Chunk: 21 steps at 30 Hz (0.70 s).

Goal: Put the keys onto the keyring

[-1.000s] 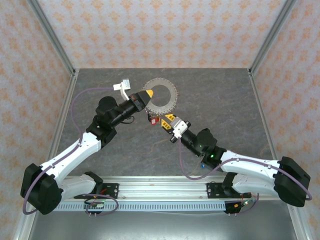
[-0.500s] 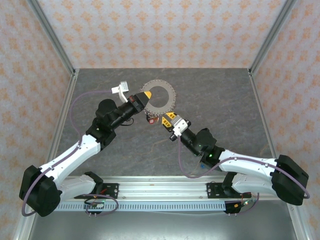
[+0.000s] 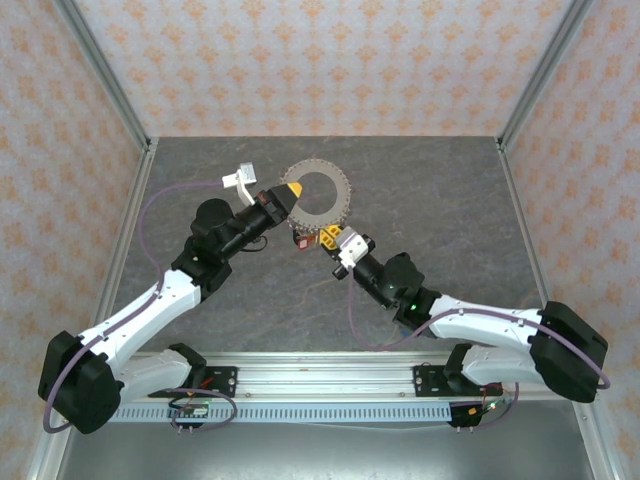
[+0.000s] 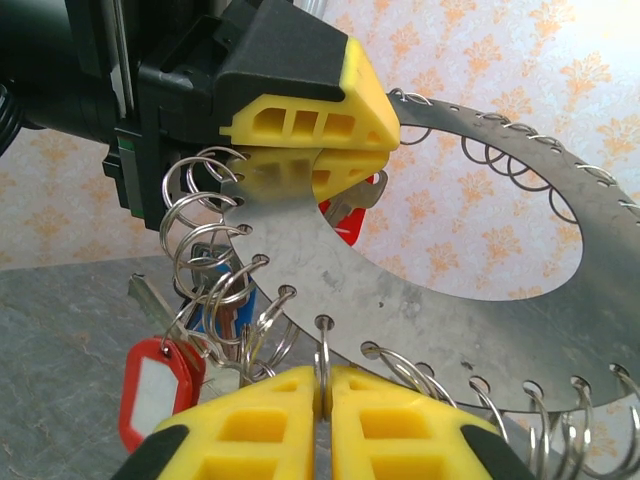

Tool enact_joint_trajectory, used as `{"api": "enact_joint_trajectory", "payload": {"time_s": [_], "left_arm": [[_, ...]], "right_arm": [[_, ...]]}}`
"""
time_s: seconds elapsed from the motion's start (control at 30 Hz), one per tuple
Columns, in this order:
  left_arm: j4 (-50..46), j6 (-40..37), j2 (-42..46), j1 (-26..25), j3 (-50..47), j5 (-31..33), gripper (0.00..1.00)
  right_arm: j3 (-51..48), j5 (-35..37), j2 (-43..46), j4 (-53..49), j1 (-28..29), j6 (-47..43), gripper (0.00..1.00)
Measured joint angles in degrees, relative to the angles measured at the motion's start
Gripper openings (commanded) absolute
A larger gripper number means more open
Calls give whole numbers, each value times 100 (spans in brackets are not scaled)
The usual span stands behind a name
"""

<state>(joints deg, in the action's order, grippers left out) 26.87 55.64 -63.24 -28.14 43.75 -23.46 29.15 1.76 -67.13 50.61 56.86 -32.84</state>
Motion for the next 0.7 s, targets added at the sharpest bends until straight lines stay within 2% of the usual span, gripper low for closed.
{"api": "enact_joint_trajectory", "payload": {"time_s": [0.2, 0.37, 0.7], "left_arm": [[2, 0, 2, 2, 0, 15, 0], [-4, 0, 2, 2, 0, 50, 0], [-153, 0, 44, 0, -11, 321, 0]], "right_arm": [[4, 0, -83, 96, 0, 2, 10], [7, 48, -181, 192, -7, 37, 0], [63, 195, -118, 0, -4, 382, 0]]}}
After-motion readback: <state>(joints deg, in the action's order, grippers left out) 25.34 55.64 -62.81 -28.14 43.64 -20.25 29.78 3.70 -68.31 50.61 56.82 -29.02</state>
